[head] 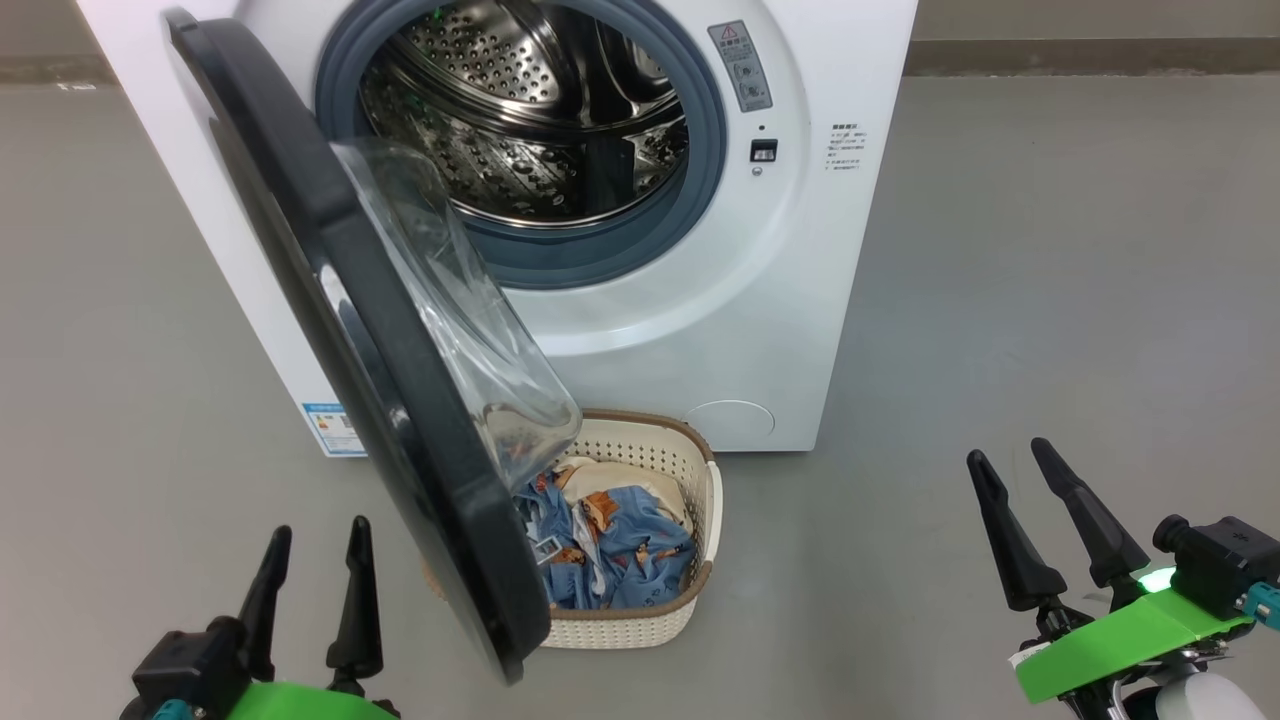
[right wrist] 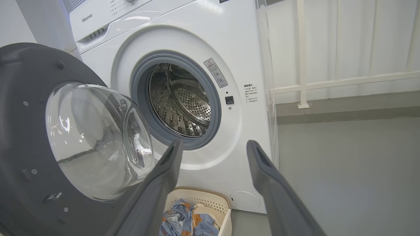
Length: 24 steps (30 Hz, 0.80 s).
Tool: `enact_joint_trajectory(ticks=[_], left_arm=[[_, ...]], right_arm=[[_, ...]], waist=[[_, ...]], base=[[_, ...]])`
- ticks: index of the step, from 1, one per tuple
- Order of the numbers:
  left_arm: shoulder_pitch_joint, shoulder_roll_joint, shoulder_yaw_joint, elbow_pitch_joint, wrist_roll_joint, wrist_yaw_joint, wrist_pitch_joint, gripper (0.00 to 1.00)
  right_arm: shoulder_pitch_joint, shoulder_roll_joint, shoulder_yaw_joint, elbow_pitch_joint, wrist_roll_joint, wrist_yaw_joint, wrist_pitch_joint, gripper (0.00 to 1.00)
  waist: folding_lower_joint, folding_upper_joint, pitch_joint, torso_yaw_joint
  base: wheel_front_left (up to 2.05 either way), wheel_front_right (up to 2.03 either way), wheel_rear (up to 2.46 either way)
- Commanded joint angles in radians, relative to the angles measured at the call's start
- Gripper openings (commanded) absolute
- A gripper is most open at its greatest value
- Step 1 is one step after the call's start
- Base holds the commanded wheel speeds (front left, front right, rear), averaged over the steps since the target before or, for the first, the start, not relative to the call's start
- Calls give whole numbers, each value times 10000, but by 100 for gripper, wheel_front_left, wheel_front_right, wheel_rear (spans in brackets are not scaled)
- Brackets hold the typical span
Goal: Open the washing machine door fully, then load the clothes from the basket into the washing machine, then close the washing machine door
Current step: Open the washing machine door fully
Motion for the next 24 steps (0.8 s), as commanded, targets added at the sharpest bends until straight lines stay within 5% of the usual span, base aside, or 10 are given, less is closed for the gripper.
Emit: enact_joint_trajectory(ticks=[1,24], left_arm=[[-230,148,318,-295,-38,59,-65,100],[-279,148,362,-295,0,63,-65,100]], right_arm=[[-46,-110,128,-255,-65,16,-119,100],[-141,-8,79,188,-363,16,-120,100]], waist=[[-1,0,2,12],[-1,0,1,60]], base=[[0,0,0],[0,0,0]])
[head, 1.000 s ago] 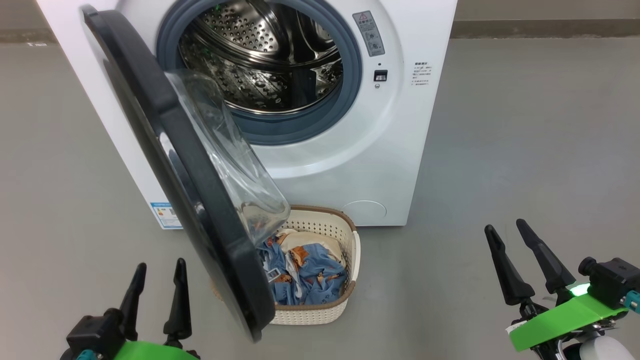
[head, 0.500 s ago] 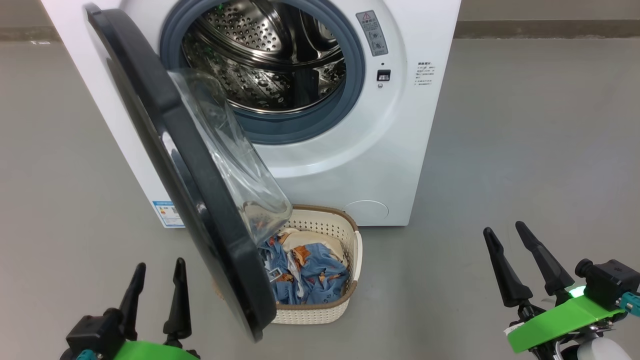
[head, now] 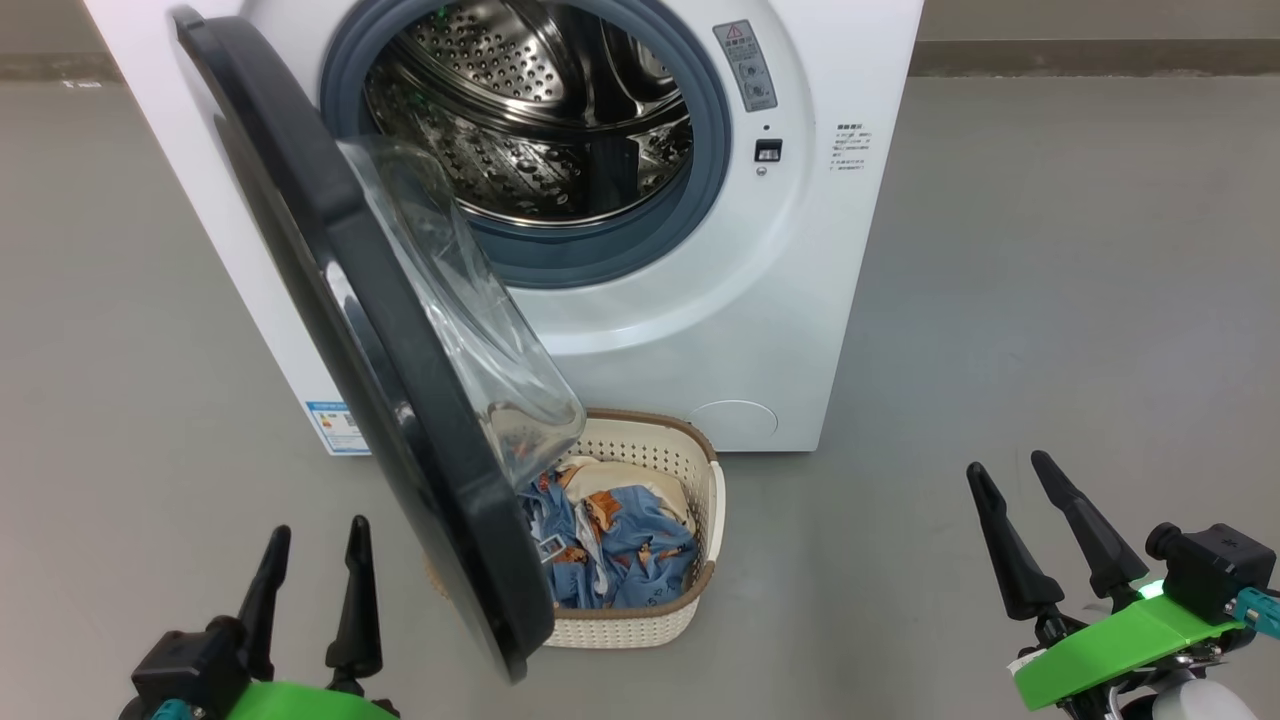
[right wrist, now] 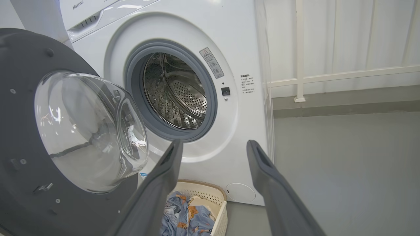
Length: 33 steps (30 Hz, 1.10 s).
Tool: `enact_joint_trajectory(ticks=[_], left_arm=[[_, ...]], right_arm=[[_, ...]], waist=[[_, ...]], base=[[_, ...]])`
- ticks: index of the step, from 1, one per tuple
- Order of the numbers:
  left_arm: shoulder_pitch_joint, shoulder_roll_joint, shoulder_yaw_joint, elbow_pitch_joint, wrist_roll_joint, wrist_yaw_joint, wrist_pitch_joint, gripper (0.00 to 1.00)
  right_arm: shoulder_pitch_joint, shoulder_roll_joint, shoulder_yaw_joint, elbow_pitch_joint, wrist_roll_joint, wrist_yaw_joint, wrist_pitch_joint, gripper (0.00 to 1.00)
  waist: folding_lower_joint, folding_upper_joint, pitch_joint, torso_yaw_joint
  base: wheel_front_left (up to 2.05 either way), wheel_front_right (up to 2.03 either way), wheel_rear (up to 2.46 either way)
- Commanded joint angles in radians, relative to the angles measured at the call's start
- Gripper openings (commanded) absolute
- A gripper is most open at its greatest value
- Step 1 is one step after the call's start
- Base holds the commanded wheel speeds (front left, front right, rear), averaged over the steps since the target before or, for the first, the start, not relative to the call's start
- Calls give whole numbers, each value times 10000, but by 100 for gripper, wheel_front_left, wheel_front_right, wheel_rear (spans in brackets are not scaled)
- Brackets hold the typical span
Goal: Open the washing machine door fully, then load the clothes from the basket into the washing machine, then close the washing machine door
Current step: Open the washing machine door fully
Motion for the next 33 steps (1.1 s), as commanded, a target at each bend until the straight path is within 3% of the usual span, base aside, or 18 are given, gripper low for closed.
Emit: enact_joint_trajectory(ticks=[1,13,14,15,16,17,24,33], left_arm=[[-279,148,356,-283,0,52,-65,100],[-304,148,344,-307,-5,34,-65,100],[-316,148,336,-312,-6,32,-65,51],[-330,148,332,-315,-14,30,-65,37],[-355,148,337,-339,-13,28,-65,15],[-389,148,354,-418,1,25,-65,0],[-539,148,285,-1201,119,34,-65,0],[-703,148,-192,-3566,390,162,-65,0]], right_arm=[[-142,-94,150,-205,-133,16,-120,100],[-162,-35,132,-103,-161,16,-120,100],[-165,-30,136,-100,-157,16,-120,100],[-170,-27,143,-97,-155,16,-120,100],[-177,-25,147,-96,-154,16,-120,100],[-184,-23,147,-100,-154,16,-120,100],[-178,7,107,-131,-168,16,-120,100],[-142,48,153,-127,-146,16,-120,100]], waist=[[0,-1,-6,0],[0,-1,-57,24],[0,-1,-53,28],[0,-1,-48,30],[0,-1,-42,32],[0,-1,-34,32],[0,-1,34,34],[0,-1,100,87]], base=[[0,0,0],[0,0,0],[0,0,0],[0,0,0],[0,0,0],[0,0,0],[0,0,0],[0,0,0]])
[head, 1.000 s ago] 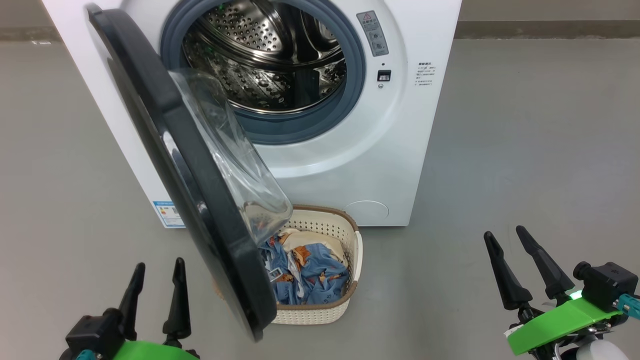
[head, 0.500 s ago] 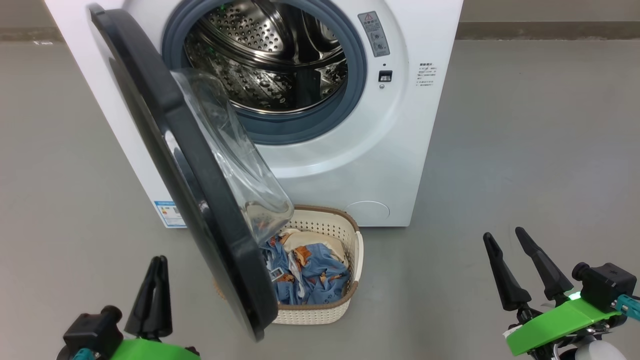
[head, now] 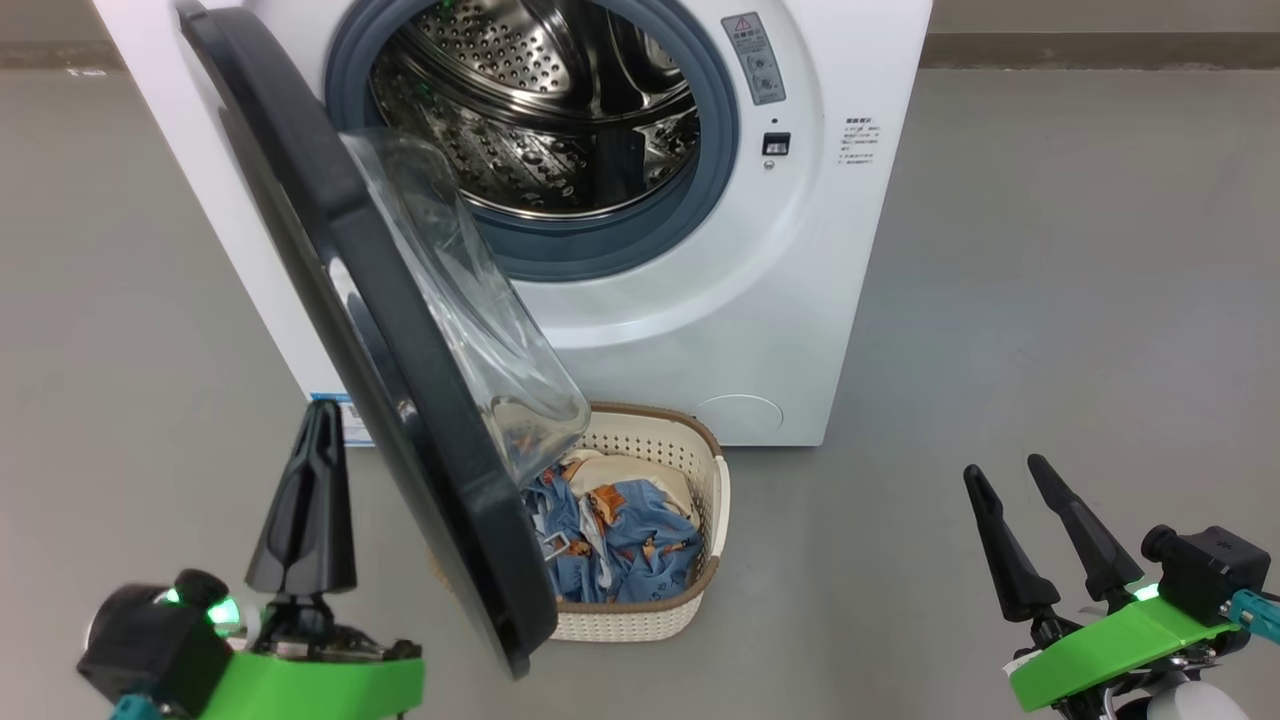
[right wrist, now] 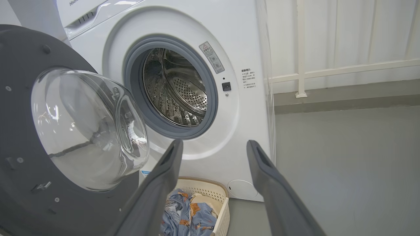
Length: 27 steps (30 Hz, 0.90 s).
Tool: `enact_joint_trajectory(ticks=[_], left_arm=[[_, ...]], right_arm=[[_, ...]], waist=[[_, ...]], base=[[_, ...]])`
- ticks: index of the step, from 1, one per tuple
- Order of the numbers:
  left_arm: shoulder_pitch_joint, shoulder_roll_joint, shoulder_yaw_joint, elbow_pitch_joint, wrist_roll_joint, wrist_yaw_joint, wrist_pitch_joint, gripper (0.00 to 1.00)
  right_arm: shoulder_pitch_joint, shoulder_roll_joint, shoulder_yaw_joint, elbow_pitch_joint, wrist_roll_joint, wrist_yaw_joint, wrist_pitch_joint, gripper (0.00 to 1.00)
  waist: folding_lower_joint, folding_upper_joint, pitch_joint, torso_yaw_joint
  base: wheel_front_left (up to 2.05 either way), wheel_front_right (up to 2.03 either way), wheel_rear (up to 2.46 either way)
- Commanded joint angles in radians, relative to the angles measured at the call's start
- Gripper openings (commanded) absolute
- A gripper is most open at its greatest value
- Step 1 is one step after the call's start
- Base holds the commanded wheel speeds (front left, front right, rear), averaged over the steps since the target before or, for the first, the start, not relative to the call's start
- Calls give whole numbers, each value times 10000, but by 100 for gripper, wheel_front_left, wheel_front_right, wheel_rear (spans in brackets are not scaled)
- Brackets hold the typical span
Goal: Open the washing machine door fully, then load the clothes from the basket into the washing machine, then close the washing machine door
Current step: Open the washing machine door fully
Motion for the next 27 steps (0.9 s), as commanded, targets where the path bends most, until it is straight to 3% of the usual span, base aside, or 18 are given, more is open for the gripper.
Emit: enact_joint_trajectory(ticks=[1,7,13,20,27], left_arm=[[-488,129,182,-580,127,72,-63,0],[-485,129,-564,-1961,313,77,-63,0],[-297,129,-1553,-1984,157,13,-63,0],[-150,129,-2660,-845,-333,-29,-35,0],[-336,129,-2886,650,-1077,63,25,0]], right_arm=[[-139,-89,199,-235,-114,16,-120,100],[-163,-114,278,-236,-88,16,-120,100],[-149,-105,388,-163,-39,16,-120,100],[-272,-134,620,-126,32,16,-120,100],[-352,-140,687,-91,102,16,-120,100]], waist=[[0,0,6,9],[0,0,9,35],[0,0,-63,29],[0,0,-39,-157],[0,0,128,-524]], base=[[0,0,0],[0,0,0],[0,0,0],[0,0,0],[0,0,0]])
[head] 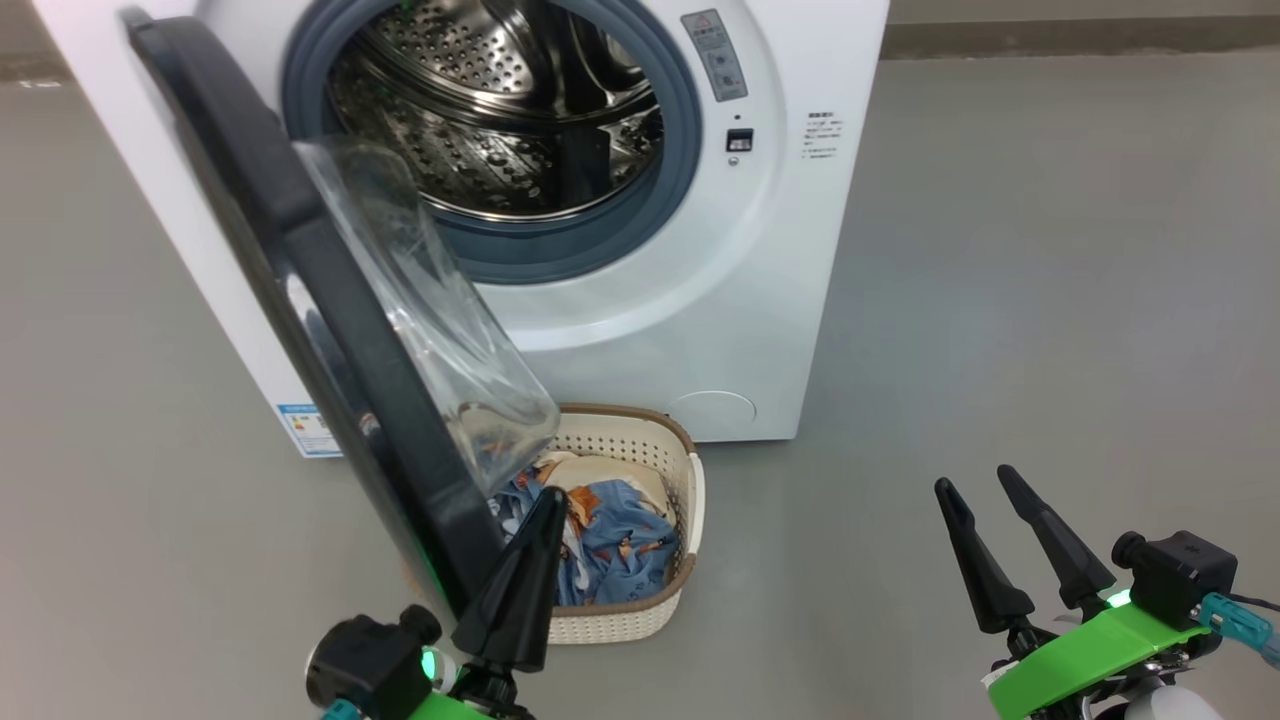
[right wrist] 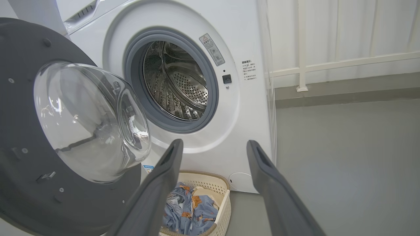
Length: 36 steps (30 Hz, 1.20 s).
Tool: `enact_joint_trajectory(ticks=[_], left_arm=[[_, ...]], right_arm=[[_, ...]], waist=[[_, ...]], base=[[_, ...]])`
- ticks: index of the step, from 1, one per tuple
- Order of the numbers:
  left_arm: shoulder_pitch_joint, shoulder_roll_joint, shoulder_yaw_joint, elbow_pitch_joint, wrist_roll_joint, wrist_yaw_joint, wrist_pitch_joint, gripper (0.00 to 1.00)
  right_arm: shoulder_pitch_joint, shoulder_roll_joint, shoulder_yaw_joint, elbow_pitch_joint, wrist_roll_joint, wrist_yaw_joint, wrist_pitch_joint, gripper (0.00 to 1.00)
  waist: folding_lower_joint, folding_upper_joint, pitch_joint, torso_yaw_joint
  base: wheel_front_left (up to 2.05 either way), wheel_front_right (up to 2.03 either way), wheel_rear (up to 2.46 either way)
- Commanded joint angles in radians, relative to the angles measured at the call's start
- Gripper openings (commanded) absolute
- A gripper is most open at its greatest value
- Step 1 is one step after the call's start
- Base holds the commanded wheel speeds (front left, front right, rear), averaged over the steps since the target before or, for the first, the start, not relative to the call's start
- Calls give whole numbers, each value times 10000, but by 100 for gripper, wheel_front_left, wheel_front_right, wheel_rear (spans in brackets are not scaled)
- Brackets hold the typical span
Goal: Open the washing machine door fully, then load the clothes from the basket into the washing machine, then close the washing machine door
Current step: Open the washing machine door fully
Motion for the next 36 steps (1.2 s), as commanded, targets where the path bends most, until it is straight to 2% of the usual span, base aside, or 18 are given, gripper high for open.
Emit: enact_joint_trajectory(ticks=[1,9,15,29,36], left_arm=[[-425,28,273,-33,-191,122,4,0],[-746,28,330,1018,-874,382,-11,0],[-935,145,380,1635,-856,502,68,0],[-1040,193,761,2253,-900,639,-25,0],[-911,366,1062,2223,-869,726,-53,0]], right_arm=[[-318,-117,160,-197,13,16,-120,100],[-390,-45,60,-208,-15,16,-120,100],[-440,5,-3,-202,-42,16,-120,100],[-462,63,-54,-195,-70,16,-120,100],[-389,80,-111,-208,-61,16,-120,100]], waist=[[0,0,86,-145],[0,0,267,-396],[0,0,323,-409],[0,0,271,-97],[0,0,199,341]], base=[[0,0,0],[0,0,0],[0,0,0],[0,0,0],[0,0,0]])
